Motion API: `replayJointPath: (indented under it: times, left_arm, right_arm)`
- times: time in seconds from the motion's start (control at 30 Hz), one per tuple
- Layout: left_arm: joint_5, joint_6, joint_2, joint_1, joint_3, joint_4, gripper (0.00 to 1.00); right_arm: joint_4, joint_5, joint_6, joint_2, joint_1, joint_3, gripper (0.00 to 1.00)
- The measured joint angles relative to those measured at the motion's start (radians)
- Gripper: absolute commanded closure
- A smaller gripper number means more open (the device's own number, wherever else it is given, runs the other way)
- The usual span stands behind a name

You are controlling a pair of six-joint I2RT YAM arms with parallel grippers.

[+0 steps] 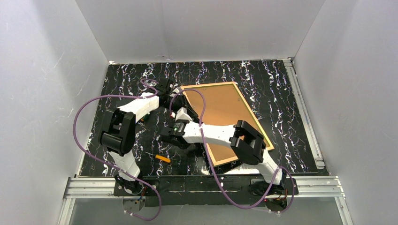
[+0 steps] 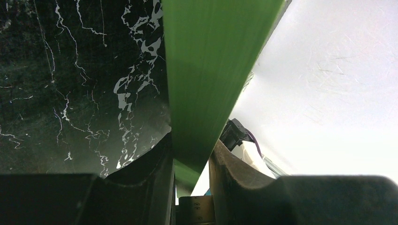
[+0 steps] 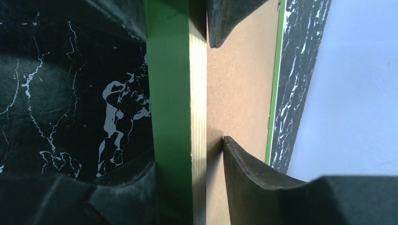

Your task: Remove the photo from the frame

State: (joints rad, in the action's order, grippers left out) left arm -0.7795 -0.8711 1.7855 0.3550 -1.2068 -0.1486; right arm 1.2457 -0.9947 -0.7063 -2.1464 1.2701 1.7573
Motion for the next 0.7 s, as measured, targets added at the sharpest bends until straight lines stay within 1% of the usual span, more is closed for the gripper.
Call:
replayJointPath:
  times: [0.03, 0.13, 0.2, 0.23, 0.3, 0.4, 0.5, 0.53, 0.57, 0.6, 0.63, 0.7]
  left_arm:
    - [-0.002, 0.0, 0.0, 0.0, 0.0, 0.0, 0.95]
    - [-0.011, -0.003, 0.0, 0.0, -0.002, -0.003, 0.84]
    - [-0.017, -0.004, 0.0, 0.0, -0.004, -0.003, 0.7]
    - [-0.019, -0.005, 0.0, 0.0, -0.004, -0.006, 0.62]
    - [-0.026, -0.008, 0.0, 0.0, -0.004, -0.011, 0.49]
    - [-0.043, -0.022, -0.008, -0.021, -0.005, -0.002, 0.4]
    - [-0.051, -0.026, -0.029, -0.067, -0.005, -0.002, 0.32]
    - [-0.05, -0.022, -0.045, -0.089, -0.006, 0.003, 0.27]
    - [-0.045, -0.013, -0.066, -0.111, -0.011, 0.016, 0.15]
    - [-0.038, 0.001, -0.085, -0.126, -0.022, 0.039, 0.08]
    - [-0.024, 0.024, -0.112, -0.145, -0.045, 0.075, 0.06]
    - [0.012, 0.073, -0.166, -0.167, -0.115, 0.153, 0.04]
  right_arm:
    - [0.012, -0.01, -0.004, -0.008, 0.002, 0.008, 0.54]
    - [0.058, -0.043, -0.029, -0.032, 0.011, 0.031, 0.55]
    - [0.089, -0.062, -0.053, -0.046, 0.015, 0.045, 0.6]
    - [0.101, -0.07, -0.063, -0.051, 0.016, 0.049, 0.63]
    - [0.117, -0.084, -0.076, -0.053, 0.019, 0.049, 0.72]
    - [0.16, -0.093, -0.078, -0.053, 0.015, 0.046, 0.81]
    - [0.188, -0.104, -0.079, -0.052, 0.007, 0.046, 0.92]
    - [0.201, -0.108, -0.08, -0.052, 0.005, 0.046, 0.94]
    - [0.209, -0.11, -0.08, -0.052, 0.003, 0.045, 0.98]
    - [0.218, -0.114, -0.08, -0.052, 0.002, 0.045, 0.99]
    - [0.226, -0.119, -0.08, -0.05, 0.001, 0.045, 0.99]
    - [0.238, -0.126, -0.08, -0.045, 0.0, 0.045, 0.99]
